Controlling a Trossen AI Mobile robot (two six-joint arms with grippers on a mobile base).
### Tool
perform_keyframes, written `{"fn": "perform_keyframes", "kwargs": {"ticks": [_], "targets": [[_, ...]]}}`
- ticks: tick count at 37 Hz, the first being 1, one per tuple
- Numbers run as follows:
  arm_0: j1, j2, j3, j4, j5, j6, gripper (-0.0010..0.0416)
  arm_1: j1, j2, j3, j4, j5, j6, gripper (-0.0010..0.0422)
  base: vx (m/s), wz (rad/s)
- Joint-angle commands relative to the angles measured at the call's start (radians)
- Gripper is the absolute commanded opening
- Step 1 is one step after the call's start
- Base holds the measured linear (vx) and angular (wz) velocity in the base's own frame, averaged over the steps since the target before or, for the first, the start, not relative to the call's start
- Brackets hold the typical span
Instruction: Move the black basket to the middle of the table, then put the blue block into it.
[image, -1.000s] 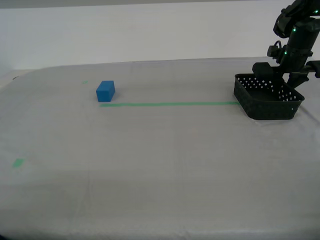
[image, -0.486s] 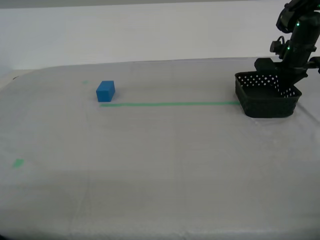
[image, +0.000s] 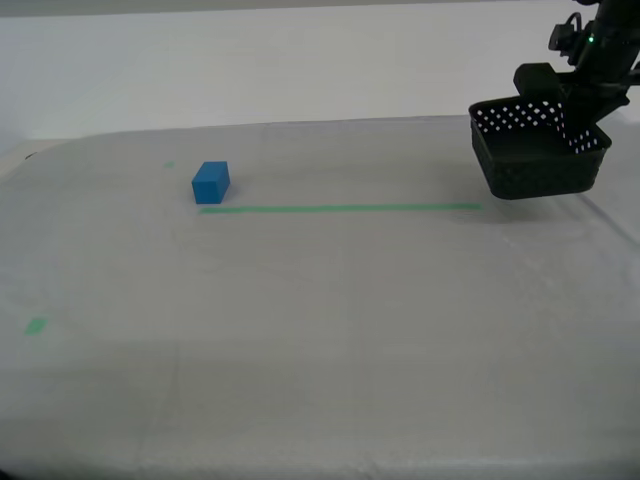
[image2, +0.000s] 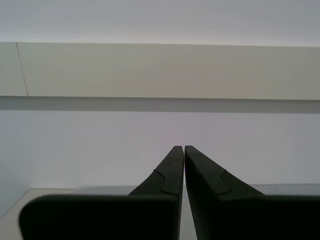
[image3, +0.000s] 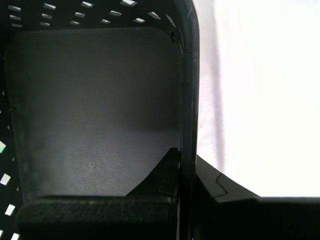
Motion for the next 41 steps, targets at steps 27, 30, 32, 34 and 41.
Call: {"fn": "perform_keyframes", "kwargs": {"ticks": [27,30,32,34,41], "targets": [[0.421,-0.024,-0.019,0.091,-0.006,0.326,-0.0001,0.0,0.0,0.0,0.005,-0.001,0.002,0.0,0.0,0.0],[0.449,-0.024,-0.019,0.107,-0.006,0.349,-0.0001,0.0,0.0,0.001,0.005,-0.001,0.002,0.0,0.0,0.0],[0.467,-0.024,-0.019,0.116,-0.006,0.36,-0.0001,0.0,0.0,0.0,0.005,-0.001,0.002,0.0,0.0,0.0],[0.483,-0.024,-0.019,0.125,-0.006,0.37,-0.0001,0.0,0.0,0.0,0.005,-0.001,0.002,0.0,0.0,0.0],[0.524,-0.024,-0.025,0.147,-0.003,0.422,-0.0001,0.0,0.0,0.0,0.005,-0.001,0.002,0.0,0.0,0.0]]}}
